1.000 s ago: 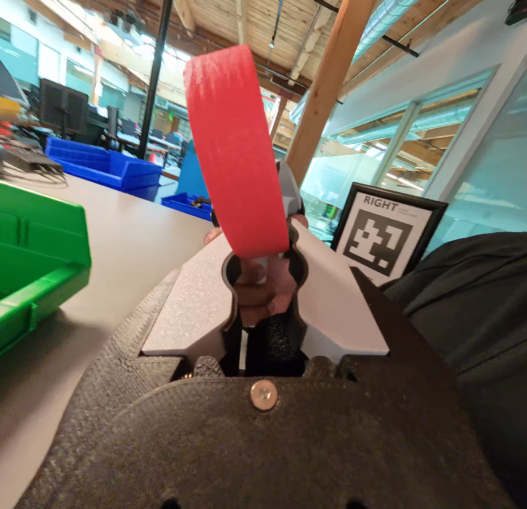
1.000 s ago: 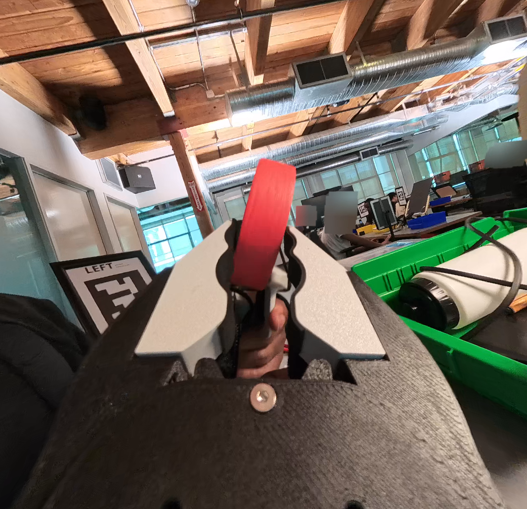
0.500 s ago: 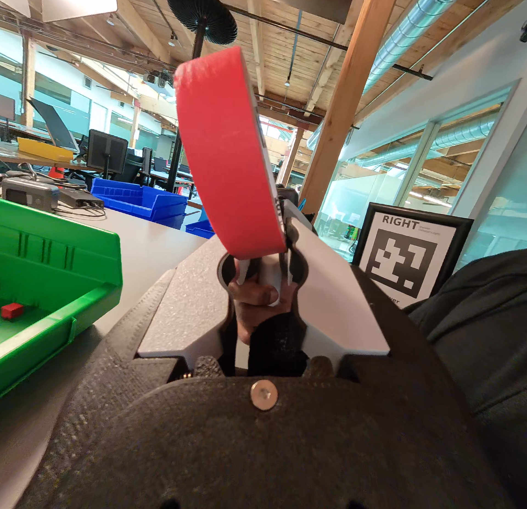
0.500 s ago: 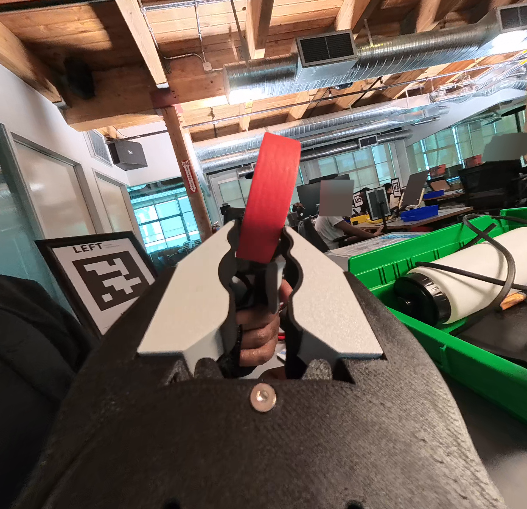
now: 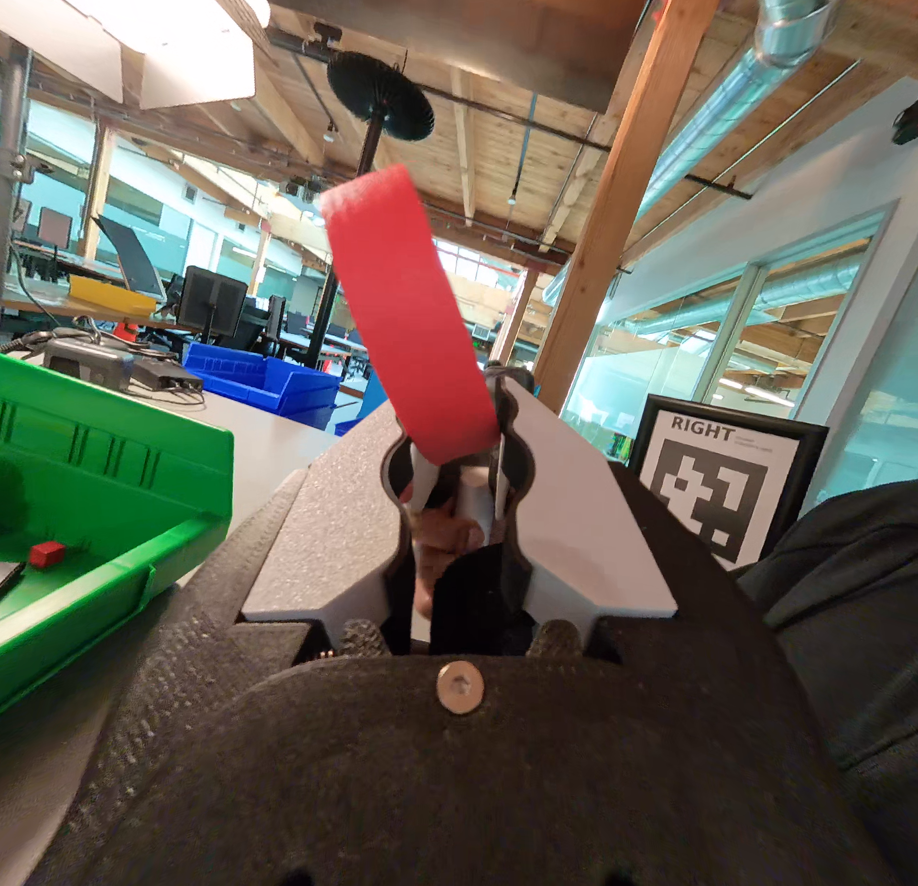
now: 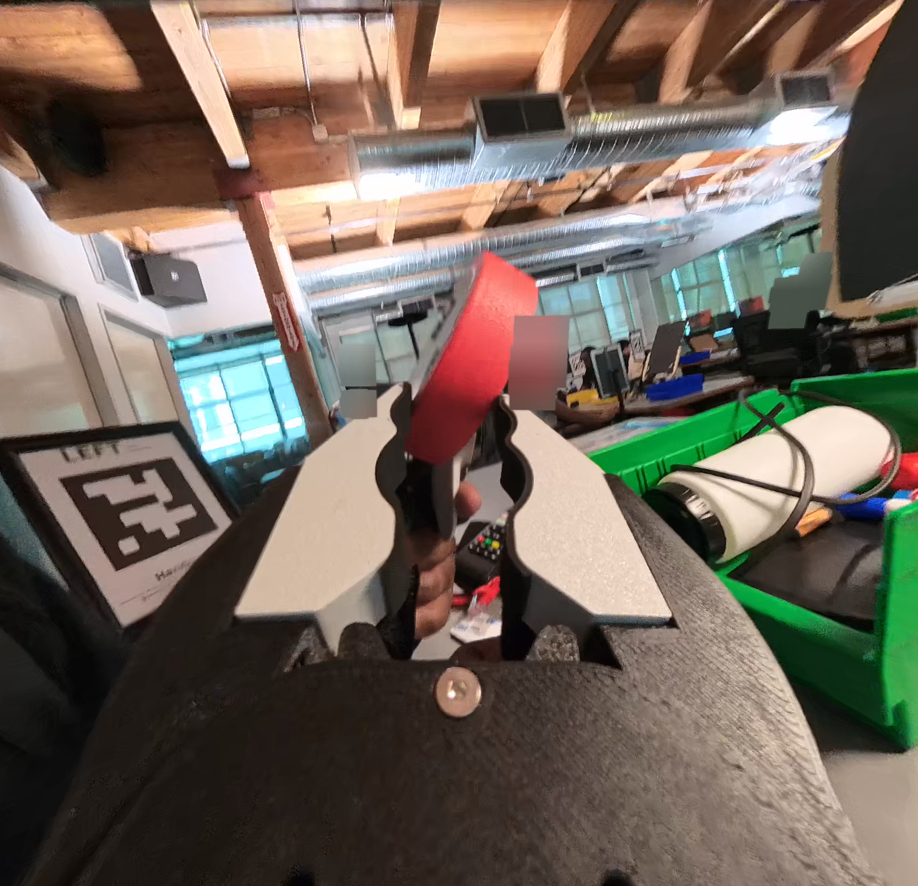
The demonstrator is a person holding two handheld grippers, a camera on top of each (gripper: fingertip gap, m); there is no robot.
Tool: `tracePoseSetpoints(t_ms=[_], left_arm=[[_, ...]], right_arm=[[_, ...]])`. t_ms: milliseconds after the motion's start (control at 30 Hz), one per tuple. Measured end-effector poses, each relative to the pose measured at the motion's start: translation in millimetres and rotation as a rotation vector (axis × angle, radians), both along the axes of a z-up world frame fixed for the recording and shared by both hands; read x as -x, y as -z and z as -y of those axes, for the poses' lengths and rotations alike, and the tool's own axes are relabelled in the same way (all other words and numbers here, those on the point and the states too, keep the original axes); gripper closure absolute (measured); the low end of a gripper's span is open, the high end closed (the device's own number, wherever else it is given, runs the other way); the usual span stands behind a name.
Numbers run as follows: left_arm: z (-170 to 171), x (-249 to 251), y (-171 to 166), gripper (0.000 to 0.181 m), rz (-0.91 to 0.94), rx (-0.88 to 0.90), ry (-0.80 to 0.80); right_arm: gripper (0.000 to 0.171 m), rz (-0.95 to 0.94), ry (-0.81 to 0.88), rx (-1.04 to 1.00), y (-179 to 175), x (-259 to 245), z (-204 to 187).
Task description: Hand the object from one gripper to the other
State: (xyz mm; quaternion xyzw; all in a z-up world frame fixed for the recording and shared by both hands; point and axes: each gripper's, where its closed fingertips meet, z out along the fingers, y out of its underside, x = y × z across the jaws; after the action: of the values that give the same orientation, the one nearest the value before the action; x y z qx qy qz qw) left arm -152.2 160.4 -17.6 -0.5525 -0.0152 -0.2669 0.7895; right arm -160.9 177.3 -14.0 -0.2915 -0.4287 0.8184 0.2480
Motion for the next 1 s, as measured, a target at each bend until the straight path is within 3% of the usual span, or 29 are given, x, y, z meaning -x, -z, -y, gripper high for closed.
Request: tracePoseSetpoints(t_ms=[133, 267, 400, 600, 667, 867, 1000], left_arm=[[-3.5, 1.5, 4.1, 0.143, 0.009, 0.031, -0.002], [2.2, -0.1, -0.6, 0.146, 0.013, -0.005, 0.025], [11.1, 10.9, -10.9, 0.149, 0.047, -0.079, -0.018], [14.9, 9.5, -15.6, 0.15, 0.028, -0.115, -0.031], [14.1, 6.8, -14.9, 0.15, 0.005, -0.111, -0.034], [-1.1, 7.4, 0.1, 0.144, -0.046, 0.002, -0.094], [3.6, 16.6, -3.6, 0.143, 0.004, -0.02, -0.11]], right_arm=[[0.138, -0.038, -0.006, 0.149, -11.2, -5.9, -22.6], [0.137, -0.037, -0.032, 0.139, -10.7, -6.5, -15.2], [0.117, 0.05, -0.084, 0.078, 1.3, 1.8, 2.3], [0.123, 0.104, -0.128, 0.079, 8.3, 5.5, 7.5], [0.132, 0.098, -0.11, 0.088, 7.8, 5.9, 3.0], [0.135, 0.016, 0.0, 0.106, -2.9, 1.5, -15.6], [0.136, -0.04, 0.032, 0.109, -10.1, -4.8, -21.4]])
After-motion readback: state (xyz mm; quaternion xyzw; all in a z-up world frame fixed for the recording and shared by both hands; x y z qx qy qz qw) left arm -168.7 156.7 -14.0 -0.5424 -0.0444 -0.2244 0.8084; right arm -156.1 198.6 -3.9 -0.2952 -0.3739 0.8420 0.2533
